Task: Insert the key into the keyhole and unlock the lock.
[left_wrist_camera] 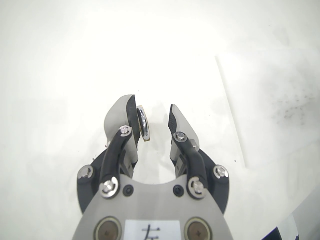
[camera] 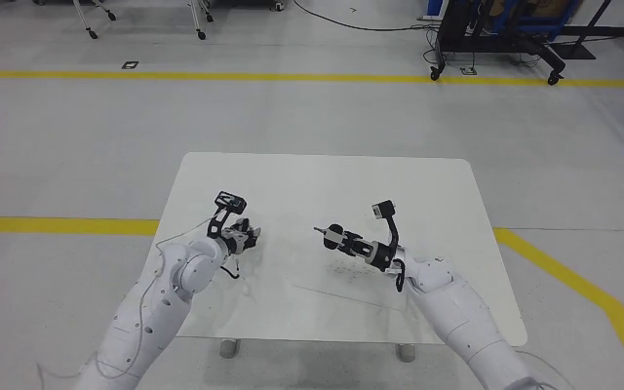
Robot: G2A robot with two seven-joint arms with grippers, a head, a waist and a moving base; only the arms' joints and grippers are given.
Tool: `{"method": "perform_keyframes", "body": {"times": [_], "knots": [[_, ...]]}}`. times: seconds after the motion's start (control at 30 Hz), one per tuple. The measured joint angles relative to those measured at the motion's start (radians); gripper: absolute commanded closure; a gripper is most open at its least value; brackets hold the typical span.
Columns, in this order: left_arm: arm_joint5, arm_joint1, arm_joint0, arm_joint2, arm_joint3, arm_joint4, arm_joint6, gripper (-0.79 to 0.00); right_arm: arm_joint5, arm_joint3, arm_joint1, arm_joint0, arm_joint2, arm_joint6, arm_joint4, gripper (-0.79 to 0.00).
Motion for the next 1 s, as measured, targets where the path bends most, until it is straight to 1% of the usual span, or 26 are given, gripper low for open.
{"method": "perform_keyframes", "body": {"times": [0.03, 0.2, 0.43, 0.6, 1.0], "knots": [[0.006, 0.0, 0.001, 0.001, -0.001, 0.006, -0.004, 0.0, 0.0, 0.0, 0.0, 0.0, 0.0, 0.0, 0.0, 0.0], [0.039, -0.002, 0.009, 0.011, -0.012, 0.057, -0.034, 0.0, 0.0, 0.0, 0.0, 0.0, 0.0, 0.0, 0.0, 0.0], [0.058, -0.005, 0.017, 0.001, -0.019, 0.057, -0.037, 0.0, 0.0, 0.0, 0.0, 0.0, 0.0, 0.0, 0.0, 0.0], [0.035, -0.008, 0.02, -0.021, -0.014, -0.001, -0.024, 0.0, 0.0, 0.0, 0.0, 0.0, 0.0, 0.0, 0.0, 0.0], [0.015, -0.011, 0.023, -0.024, -0.012, 0.01, -0.048, 0.0, 0.0, 0.0, 0.0, 0.0, 0.0, 0.0, 0.0, 0.0]]}}
